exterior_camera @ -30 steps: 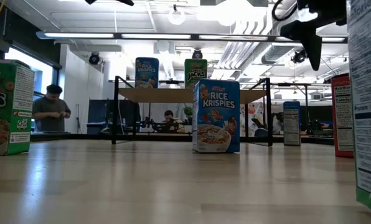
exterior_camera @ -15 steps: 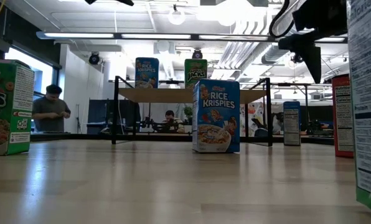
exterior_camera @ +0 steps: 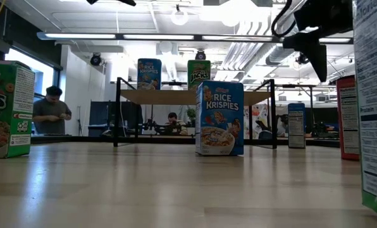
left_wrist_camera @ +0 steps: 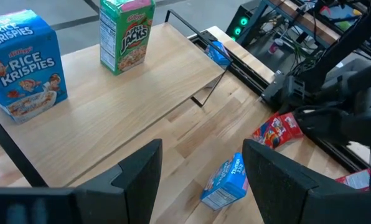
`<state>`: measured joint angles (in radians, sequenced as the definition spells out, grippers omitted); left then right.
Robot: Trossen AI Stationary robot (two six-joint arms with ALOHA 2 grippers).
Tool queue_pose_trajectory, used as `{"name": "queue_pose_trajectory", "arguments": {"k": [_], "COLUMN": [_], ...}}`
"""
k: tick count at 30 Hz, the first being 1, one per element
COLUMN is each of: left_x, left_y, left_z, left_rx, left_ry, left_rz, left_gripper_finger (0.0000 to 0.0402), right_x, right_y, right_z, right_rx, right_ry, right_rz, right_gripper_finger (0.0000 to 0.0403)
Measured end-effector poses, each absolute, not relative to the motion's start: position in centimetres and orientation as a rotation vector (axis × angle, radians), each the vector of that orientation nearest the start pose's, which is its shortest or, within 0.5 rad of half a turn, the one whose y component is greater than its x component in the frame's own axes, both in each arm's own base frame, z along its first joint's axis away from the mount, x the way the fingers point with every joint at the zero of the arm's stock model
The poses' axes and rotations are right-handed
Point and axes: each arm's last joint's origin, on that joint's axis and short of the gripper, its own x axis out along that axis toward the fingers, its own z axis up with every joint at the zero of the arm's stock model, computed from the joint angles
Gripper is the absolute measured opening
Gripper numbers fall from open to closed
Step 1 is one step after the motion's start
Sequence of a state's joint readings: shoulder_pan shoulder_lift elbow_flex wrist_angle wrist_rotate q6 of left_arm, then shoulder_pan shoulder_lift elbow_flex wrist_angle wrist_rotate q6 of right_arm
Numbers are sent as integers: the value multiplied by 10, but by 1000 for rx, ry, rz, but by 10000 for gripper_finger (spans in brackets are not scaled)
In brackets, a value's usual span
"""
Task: Stack cereal on shelf
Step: Put the top red cereal box on the shelf
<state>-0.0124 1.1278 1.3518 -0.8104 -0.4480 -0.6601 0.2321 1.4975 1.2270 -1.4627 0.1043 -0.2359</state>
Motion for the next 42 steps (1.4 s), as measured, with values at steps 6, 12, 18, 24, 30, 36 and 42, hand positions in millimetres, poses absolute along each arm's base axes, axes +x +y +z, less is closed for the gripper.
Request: {"name": "queue_pose_trajectory", "arguments": {"k": [6, 12, 18, 24, 30, 36, 42], "left_x": [211, 211, 211, 211, 211, 211, 210], "left_y": [10, 10, 10, 10, 10, 10, 12], "left_z": [403, 403, 403, 403, 403, 403, 403], "left_rx": [-497, -497, -496, -494, -494, -490, -431], "left_ry": [412, 412, 412, 412, 411, 407, 401], "left_rz": [593, 593, 593, 592, 595, 606, 642], "left_gripper_finger": [214, 214, 214, 214, 214, 214, 214], "right_x": [229, 226, 224, 223, 223, 223, 223], "right_y": [54, 61, 61, 61, 61, 61, 61], "right_z": [265, 253, 244, 240, 240, 240, 240], "right_rx": [-474, -515, -552, -548, -548, -547, -510], "right_ry": [1709, 1714, 1722, 1725, 1725, 1726, 1730], "right_rz": [355, 365, 324, 312, 316, 316, 306], "right_gripper_finger": [307, 307, 307, 302, 257, 227, 217]}}
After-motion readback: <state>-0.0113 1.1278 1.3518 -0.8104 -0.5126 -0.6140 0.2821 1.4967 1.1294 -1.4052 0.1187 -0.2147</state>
